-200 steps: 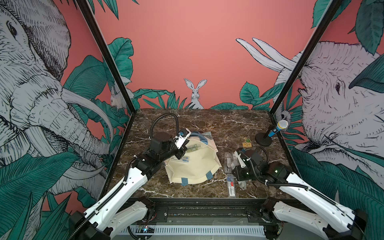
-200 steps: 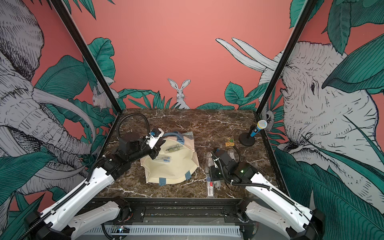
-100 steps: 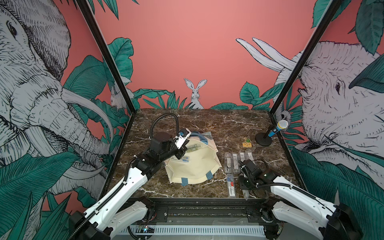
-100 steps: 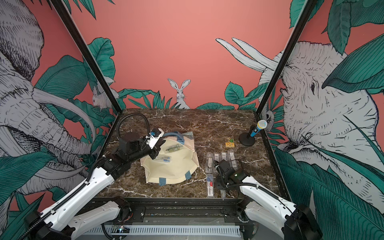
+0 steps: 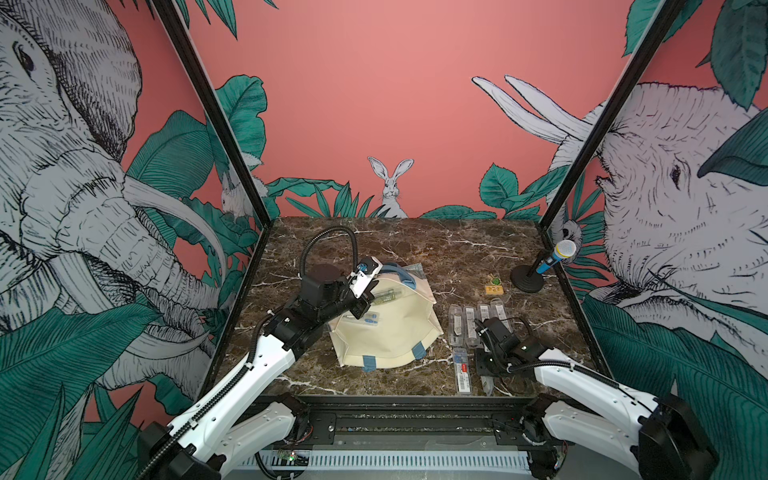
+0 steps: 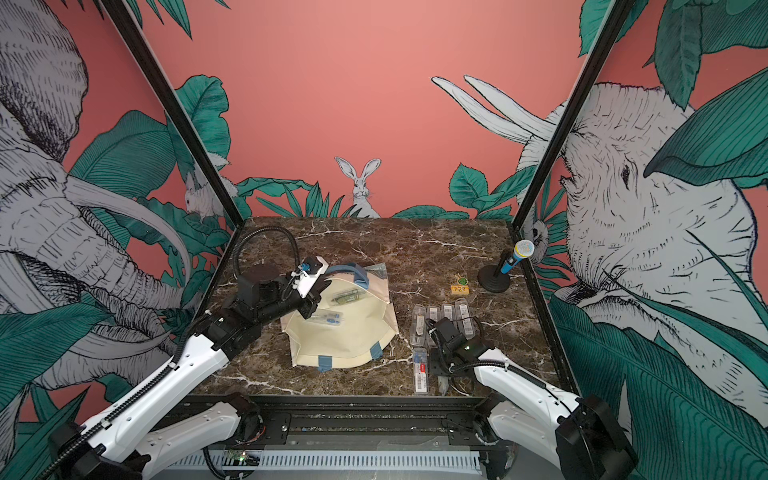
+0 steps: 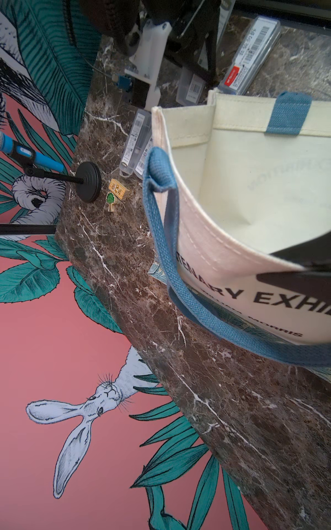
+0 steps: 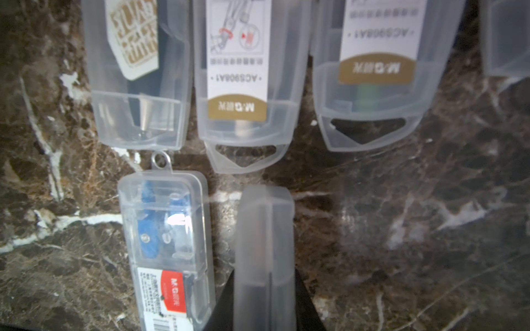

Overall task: Take out the compass set from the canvas bag
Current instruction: Place the compass set at the center of the board.

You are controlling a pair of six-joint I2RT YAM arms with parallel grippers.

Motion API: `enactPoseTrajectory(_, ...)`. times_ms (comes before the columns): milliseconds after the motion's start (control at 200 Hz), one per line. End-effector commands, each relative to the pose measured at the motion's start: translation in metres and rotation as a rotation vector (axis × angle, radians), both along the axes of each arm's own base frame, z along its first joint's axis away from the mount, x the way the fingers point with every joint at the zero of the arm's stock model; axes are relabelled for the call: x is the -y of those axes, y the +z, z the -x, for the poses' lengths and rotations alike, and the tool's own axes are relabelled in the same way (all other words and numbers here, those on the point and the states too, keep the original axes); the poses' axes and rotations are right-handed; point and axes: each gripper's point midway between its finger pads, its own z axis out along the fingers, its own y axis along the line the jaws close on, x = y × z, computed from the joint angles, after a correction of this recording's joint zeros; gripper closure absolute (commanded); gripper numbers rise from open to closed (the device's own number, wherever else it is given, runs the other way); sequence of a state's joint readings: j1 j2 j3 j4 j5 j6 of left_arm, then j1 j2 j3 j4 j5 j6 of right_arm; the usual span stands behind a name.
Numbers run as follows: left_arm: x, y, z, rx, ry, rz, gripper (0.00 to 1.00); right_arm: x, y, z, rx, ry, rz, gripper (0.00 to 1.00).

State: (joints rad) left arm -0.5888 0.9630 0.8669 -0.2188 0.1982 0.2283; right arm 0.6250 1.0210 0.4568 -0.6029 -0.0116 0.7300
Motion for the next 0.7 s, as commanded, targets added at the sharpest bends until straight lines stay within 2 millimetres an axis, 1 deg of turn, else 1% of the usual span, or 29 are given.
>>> enactPoseTrajectory(0, 0.004, 0.016, 0.002, 0.035, -0.017, 0.033, 1.00, 0.004, -0.002, -0.001, 0.005, -0.021, 0.009, 0.71)
enactPoseTrajectory(90, 0.003, 0.015, 0.001, 0.035, -0.015, 0.030, 1.00, 0.005, -0.001, -0.002, 0.007, -0.024, 0.010, 0.63)
enactPoseTrajectory(160, 0.003, 0.013, 0.001, 0.031, -0.014, 0.028, 1.00, 0.005, -0.001, -0.002, 0.004, -0.025, 0.013, 0.60)
enactPoseTrajectory(380, 0.003, 0.014, 0.002, 0.035, -0.017, 0.033, 1.00, 0.011, 0.005, -0.004, 0.005, -0.039, 0.045, 0.57)
enactPoseTrajectory(520, 0.004, 0.016, 0.002, 0.036, -0.020, 0.038, 1.00, 0.017, 0.013, -0.006, 0.011, -0.053, 0.072, 0.50)
enactPoseTrajectory(590, 0.005, 0.015, 0.002, 0.036, -0.023, 0.038, 1.00, 0.019, 0.013, -0.005, 0.010, -0.060, 0.076, 0.46)
enactPoseTrajectory(695, 0.005, 0.015, 0.003, 0.034, -0.025, 0.041, 1.00, 0.021, 0.014, -0.002, -0.001, -0.077, 0.073, 0.44)
